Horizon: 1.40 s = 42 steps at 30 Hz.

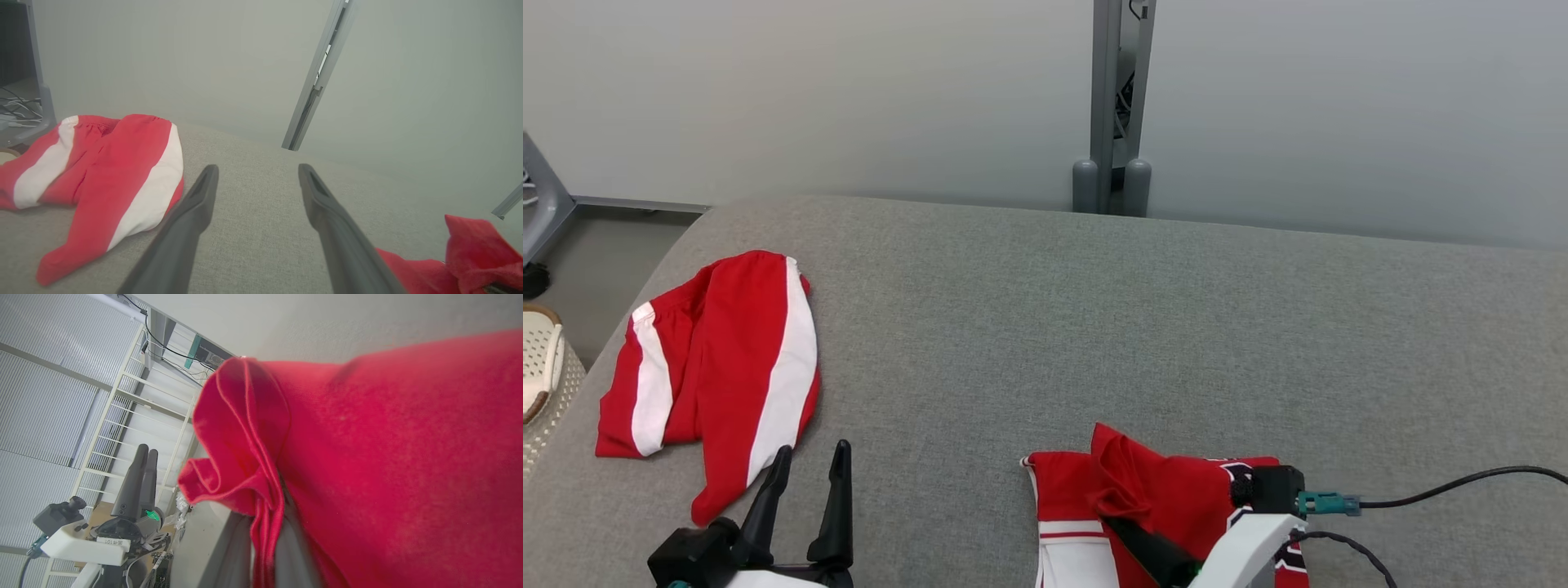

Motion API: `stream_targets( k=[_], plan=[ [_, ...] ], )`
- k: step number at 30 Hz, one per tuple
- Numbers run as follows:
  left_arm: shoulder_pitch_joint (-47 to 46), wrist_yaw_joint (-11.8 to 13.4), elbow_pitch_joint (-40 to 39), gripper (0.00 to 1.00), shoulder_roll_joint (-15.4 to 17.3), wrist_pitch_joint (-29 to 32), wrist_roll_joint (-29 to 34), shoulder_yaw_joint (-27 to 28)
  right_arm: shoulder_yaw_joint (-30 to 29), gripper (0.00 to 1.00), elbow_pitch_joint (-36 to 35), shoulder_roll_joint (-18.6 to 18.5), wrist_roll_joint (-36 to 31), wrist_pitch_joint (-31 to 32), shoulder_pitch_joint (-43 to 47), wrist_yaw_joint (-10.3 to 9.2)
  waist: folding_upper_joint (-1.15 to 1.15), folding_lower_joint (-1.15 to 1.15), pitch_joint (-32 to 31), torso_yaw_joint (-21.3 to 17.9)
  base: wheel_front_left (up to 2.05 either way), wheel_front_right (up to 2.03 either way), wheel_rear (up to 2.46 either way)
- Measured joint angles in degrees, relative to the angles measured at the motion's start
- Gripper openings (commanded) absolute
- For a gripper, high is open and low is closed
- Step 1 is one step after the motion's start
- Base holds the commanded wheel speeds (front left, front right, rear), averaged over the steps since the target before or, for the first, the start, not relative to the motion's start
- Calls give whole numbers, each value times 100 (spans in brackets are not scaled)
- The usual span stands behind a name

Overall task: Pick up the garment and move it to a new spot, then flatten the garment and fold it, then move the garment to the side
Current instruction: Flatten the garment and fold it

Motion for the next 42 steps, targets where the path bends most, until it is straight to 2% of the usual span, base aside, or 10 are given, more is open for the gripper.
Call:
stream_targets(
  k=[11, 12, 13, 34, 42],
  plan=[
    [-133, 0, 18, 100, -1, 0, -48, -89, 347, 0, 714, 175, -132, -2, -358, 0, 0, 0, 246, 252, 0, 0, 0],
    [-138, 0, 18, 100, -1, 0, -53, -93, 356, 62, 786, 194, -143, -41, -402, 0, 0, 0, 270, 269, 0, 0, 0],
    [-140, 0, 21, 100, -1, 0, -54, -98, 358, 100, 843, 212, -123, -44, -430, 0, 0, 0, 291, 287, 0, 0, 0],
    [-325, 0, 100, 100, -1, 0, -160, -158, 923, 100, 840, 583, 38, 75, -709, 0, 0, 0, 446, 561, 0, 0, 0],
    [-281, 0, 122, 100, -1, 0, -159, -101, 1090, 100, 370, 720, 264, 148, -726, 0, 0, 0, 317, 501, 0, 0, 0]
  ],
)
